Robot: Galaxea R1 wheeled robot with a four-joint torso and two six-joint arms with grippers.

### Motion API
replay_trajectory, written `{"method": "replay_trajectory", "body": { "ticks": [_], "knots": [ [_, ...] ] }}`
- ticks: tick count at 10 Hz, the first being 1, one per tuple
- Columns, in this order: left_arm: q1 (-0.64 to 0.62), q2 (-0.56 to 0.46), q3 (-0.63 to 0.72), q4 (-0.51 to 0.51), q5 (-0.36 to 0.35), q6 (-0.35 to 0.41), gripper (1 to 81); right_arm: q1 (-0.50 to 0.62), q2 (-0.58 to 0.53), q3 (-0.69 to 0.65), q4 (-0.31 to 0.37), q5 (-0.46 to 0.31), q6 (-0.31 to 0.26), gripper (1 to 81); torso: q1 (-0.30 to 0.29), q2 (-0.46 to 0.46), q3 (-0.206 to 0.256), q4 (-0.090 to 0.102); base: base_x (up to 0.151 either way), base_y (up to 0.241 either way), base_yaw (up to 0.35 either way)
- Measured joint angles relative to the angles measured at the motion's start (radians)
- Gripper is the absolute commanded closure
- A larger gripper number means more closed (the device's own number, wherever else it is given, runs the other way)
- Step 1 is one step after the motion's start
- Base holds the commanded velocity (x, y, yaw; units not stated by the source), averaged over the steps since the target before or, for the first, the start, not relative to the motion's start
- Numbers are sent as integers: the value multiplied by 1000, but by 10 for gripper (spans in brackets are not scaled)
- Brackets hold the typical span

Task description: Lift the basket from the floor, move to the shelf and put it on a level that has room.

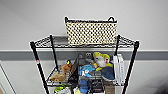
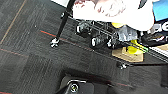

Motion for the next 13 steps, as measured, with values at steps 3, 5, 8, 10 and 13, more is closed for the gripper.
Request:
{"method": "replay_trajectory", "body": {
  "ticks": [3, 5, 8, 10, 13],
  "knots": [
    [92, 129, -91, 44, -58, 0, 10, -82, 36, -28, -4, 60, -41, 10, 0, 0, 0, 0, 0, 0, 0],
    [140, 176, -137, 77, -72, 0, 10, -133, 74, -65, -5, 80, -74, 10, 0, 0, 0, 0, 0, 0, 0],
    [191, 250, -224, 113, -82, 0, 10, -216, 163, -190, -5, 116, -134, 10, 0, 0, 0, 0, 0, 0, 0],
    [237, 307, -269, 145, -95, 0, 10, -271, 251, -273, -5, 137, -172, 10, 0, 0, 0, 0, 0, 0, 0],
    [279, 393, -355, 179, -103, 0, 10, -334, 364, -424, -5, 170, -226, 10, -1, -1, 1, 0, 0, 0, 0]
  ]
}}
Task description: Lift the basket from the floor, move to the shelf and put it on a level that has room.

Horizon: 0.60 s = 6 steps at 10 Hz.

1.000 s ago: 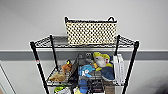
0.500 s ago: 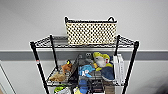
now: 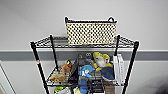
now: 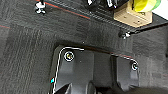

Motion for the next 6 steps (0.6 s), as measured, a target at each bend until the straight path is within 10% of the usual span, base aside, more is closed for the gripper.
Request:
{"method": "replay_trajectory", "body": {
  "ticks": [6],
  "knots": [
    [82, 148, -195, 52, -61, 0, 10, -102, 213, -306, 0, 55, -77, 10, 0, -1, 1, 0, 0, 0, 0]
  ]
}}
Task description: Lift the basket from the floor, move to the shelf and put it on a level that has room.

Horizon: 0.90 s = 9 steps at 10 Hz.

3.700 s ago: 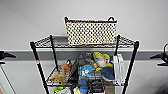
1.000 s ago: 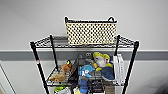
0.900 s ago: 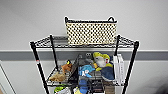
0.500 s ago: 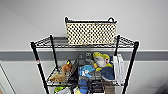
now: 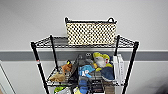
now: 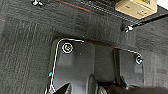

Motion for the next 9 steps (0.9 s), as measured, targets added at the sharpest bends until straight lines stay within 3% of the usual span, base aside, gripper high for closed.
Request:
{"method": "replay_trajectory", "body": {
  "ticks": [5, 9],
  "knots": [
    [42, 166, -225, 69, -43, 0, 10, -69, 146, -206, -11, 65, -18, 10, -1, -1, 0, 0, 0, 0, 0],
    [56, 311, -431, 106, -49, 0, 10, -117, 251, -286, -70, 115, -20, 10, -1, -1, 1, 0, 0, 0, 0]
  ]
}}
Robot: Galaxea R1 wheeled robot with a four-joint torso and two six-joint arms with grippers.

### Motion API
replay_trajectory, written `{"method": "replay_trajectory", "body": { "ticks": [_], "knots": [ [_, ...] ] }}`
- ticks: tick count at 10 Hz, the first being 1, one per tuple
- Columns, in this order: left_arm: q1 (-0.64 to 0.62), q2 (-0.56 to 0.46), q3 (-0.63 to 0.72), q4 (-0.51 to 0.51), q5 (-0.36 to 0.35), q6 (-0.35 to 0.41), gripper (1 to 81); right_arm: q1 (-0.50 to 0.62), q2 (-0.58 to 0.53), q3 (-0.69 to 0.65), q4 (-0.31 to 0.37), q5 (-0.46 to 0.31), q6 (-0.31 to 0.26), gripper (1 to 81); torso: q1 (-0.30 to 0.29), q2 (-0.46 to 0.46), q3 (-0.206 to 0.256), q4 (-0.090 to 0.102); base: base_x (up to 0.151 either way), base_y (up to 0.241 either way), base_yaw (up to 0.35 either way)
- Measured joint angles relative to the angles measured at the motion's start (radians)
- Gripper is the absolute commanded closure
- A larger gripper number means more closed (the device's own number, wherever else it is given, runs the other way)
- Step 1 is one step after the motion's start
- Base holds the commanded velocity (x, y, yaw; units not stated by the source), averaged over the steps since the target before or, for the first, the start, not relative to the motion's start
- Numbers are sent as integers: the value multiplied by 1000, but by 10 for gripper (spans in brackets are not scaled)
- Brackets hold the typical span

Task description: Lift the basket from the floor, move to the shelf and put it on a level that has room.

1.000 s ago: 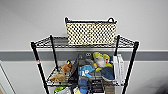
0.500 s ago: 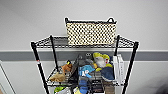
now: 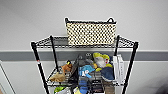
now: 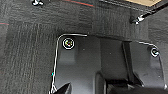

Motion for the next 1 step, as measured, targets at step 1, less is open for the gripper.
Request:
{"method": "replay_trajectory", "body": {
  "ticks": [1],
  "knots": [
    [6, 40, -46, 5, 0, 0, 10, -2, 10, -14, -16, 3, 0, 10, 0, 0, 0, 0, 0, 0, 0]
  ]
}}
